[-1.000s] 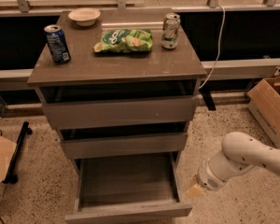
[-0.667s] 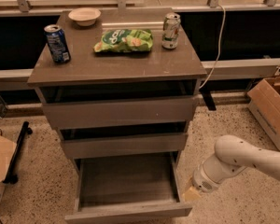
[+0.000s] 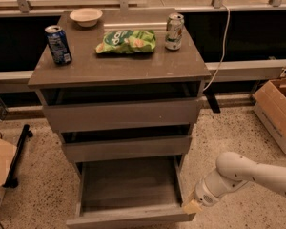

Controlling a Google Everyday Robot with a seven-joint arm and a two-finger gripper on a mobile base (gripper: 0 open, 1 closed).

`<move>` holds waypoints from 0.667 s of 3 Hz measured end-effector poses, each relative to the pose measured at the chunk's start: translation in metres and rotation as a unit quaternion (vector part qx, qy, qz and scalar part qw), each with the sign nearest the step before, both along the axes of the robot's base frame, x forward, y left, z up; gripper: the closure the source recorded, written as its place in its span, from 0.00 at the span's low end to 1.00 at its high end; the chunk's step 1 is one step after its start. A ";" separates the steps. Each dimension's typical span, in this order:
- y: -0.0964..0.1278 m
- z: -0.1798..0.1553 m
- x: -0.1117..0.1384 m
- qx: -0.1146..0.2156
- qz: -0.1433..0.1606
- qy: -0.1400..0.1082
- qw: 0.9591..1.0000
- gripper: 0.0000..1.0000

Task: Close bottom drawer

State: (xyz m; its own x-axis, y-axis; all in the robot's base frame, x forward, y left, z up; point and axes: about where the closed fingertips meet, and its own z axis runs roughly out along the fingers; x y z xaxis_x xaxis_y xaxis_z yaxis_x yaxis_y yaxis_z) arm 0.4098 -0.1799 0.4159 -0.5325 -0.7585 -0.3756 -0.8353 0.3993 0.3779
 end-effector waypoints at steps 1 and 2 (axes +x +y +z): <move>0.002 -0.012 -0.002 -0.010 0.007 0.011 1.000 1.00; 0.001 -0.045 -0.006 -0.033 0.012 0.026 0.999 1.00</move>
Offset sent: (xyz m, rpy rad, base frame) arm -0.0074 -0.0016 -0.0864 -0.1262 0.0770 0.0333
